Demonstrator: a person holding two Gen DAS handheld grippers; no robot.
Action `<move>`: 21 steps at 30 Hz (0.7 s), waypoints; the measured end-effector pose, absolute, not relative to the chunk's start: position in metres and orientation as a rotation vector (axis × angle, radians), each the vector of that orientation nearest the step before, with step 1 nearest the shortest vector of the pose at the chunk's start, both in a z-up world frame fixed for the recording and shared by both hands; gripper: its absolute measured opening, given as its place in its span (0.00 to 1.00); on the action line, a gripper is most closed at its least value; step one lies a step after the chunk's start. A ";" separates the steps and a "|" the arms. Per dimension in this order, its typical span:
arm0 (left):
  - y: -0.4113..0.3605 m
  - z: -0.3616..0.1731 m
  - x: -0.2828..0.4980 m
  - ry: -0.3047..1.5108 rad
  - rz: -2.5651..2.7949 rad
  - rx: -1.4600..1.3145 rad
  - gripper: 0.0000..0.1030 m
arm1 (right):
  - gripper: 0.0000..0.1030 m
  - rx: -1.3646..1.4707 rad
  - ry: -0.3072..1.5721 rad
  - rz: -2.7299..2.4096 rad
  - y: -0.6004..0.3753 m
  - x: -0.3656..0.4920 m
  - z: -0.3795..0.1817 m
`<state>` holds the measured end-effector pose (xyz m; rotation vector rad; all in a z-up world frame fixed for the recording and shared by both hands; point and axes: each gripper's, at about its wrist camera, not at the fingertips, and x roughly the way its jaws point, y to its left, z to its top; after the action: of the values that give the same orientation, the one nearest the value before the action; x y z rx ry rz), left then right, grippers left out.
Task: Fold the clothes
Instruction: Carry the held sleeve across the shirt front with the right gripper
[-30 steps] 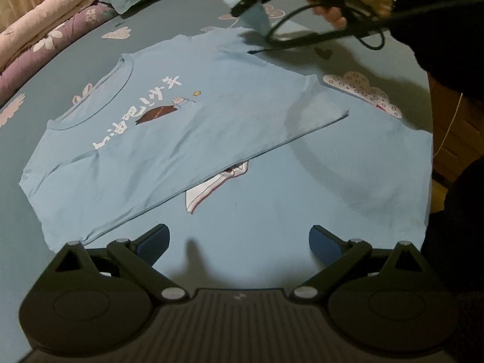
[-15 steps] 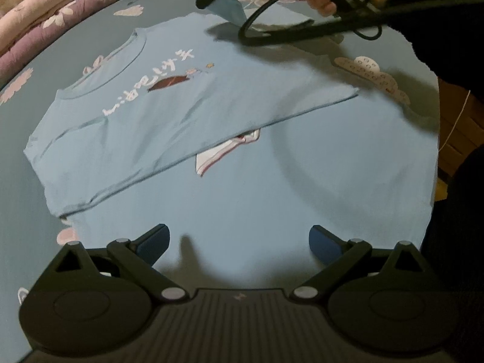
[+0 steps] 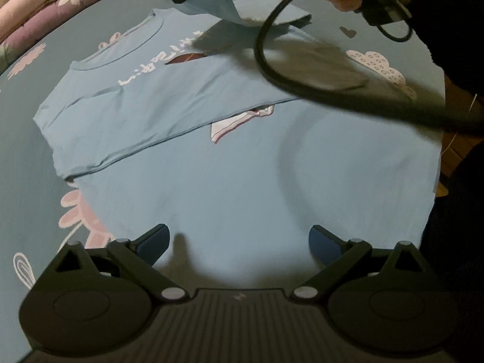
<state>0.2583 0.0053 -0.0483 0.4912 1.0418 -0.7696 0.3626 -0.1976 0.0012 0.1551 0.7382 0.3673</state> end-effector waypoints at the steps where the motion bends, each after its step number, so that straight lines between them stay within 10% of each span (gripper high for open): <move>1: 0.007 -0.048 0.258 1.044 -0.768 0.487 0.96 | 0.06 0.153 0.740 0.380 -0.194 0.362 0.002; 21: 0.025 -0.049 0.252 1.064 -0.737 0.451 0.96 | 0.06 0.109 0.872 0.591 -0.129 0.338 -0.017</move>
<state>0.2518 0.0252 -0.0494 0.4513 1.0636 -0.7369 0.3379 -0.1286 -0.0171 0.1093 0.8718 0.5909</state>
